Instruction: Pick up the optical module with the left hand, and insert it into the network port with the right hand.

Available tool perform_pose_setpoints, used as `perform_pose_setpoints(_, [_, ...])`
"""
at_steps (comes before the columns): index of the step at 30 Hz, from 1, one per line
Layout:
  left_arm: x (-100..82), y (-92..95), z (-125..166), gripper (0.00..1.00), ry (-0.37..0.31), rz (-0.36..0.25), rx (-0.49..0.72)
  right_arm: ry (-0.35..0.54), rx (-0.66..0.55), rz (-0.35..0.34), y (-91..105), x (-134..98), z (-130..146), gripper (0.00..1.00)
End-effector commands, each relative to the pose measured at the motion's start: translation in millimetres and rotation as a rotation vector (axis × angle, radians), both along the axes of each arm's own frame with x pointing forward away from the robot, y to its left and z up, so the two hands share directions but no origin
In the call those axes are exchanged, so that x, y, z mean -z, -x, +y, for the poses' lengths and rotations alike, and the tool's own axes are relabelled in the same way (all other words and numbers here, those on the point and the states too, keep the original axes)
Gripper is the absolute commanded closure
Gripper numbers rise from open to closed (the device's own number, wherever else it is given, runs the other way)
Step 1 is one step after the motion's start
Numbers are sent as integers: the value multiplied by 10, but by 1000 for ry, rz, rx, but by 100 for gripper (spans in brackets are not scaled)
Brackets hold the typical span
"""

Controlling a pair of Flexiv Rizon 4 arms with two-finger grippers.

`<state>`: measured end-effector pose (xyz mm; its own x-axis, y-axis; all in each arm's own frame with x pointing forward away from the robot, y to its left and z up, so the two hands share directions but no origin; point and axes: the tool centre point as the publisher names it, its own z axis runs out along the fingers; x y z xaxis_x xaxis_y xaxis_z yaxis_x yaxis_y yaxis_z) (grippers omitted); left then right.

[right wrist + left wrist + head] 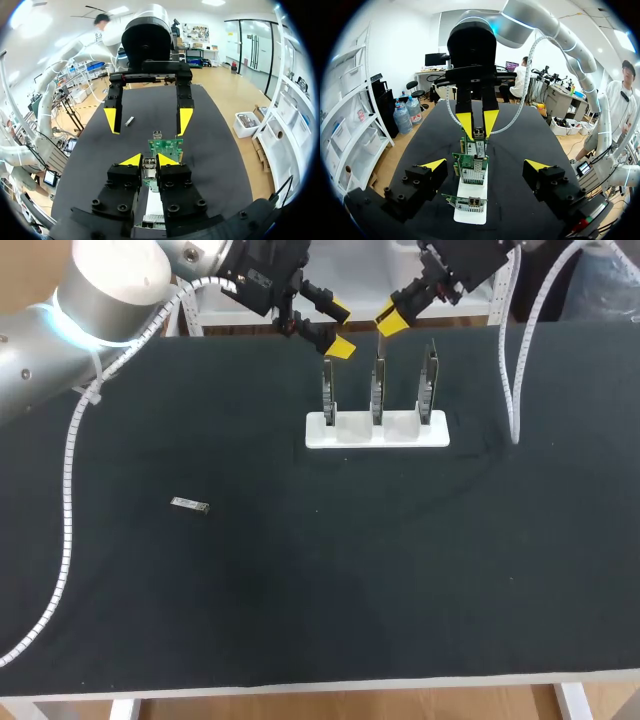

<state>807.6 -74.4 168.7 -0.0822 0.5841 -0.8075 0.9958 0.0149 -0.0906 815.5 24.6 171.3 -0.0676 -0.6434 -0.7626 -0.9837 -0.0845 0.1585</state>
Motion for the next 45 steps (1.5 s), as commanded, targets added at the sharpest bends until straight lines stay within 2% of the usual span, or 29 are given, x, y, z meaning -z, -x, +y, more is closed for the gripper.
perform_pose_setpoints(1, [1, 2, -1, 0, -1, -2, 0, 5, -19, 16, -118, -6, 10, 100])
perform_pose_setpoints(17, [1, 2, -1, 0, -1, -2, 0, 10, -24, 19, -172, 4, 16, 100])
perform_pose_setpoints(45, [1, 2, -1, 0, -1, -2, 0, 26, -36, 18, -91, 24, 6, 100])
